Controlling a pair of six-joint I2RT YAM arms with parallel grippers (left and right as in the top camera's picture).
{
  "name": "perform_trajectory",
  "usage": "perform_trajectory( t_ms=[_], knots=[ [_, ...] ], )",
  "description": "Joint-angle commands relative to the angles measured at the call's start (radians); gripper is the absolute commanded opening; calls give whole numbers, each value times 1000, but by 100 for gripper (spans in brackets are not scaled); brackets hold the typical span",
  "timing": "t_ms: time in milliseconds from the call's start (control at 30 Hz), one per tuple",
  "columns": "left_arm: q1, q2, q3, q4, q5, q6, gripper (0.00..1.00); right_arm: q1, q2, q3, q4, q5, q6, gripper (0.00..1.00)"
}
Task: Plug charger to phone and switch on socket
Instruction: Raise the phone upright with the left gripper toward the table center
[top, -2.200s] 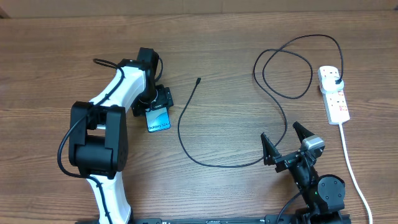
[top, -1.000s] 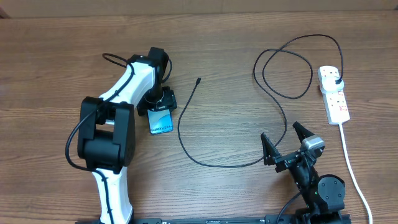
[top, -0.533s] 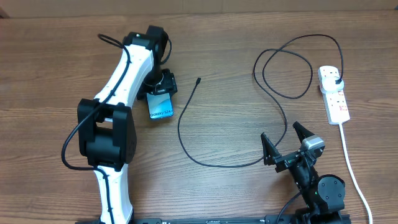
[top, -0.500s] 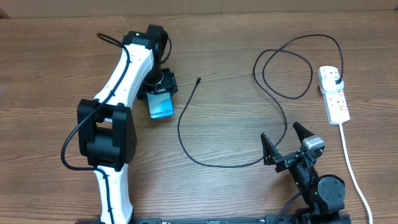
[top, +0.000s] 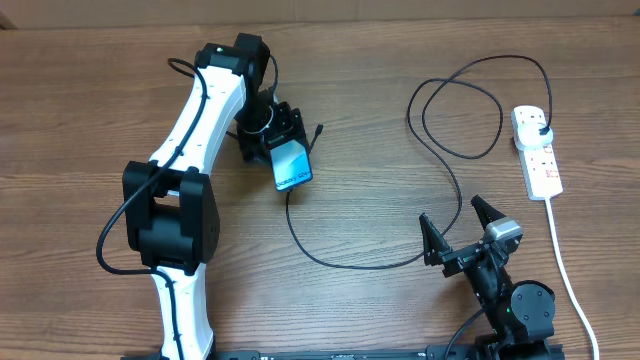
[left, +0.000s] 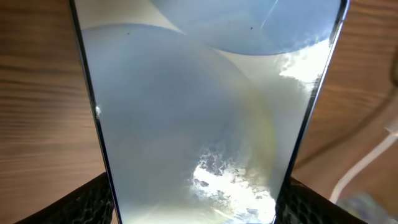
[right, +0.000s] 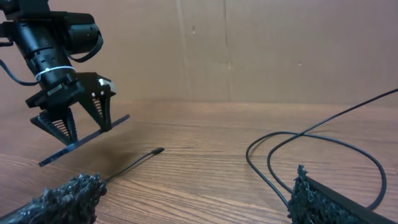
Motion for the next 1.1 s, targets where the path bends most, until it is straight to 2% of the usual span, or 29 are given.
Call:
perform_trajectory(
  t_ms=[0,233,500,700,767,867,1067],
  knots=[
    [-13,-2,31,-6,168,-24,81,-4,-10,-11,3,-1,3,100],
    [-13,-2,31,-14,275,-24,81,-4,-10,-11,3,-1,3,100],
    [-12,-2,31,-22,278,-23,78,-4,-10,-11,3,-1,3,100],
    [-11,-2,31,-29,278,-23,79,-4,-10,-11,3,-1,3,100],
    [-11,-2,31,-46,278,-23,82,-4,-10,-11,3,-1,3,100],
    [-11,-2,31,-52,278,-24,79,-4,-10,-11,3,-1,3,100],
    [-12,-2,31,-74,322,-24,80,-4,-10,-11,3,-1,3,100]
  ],
)
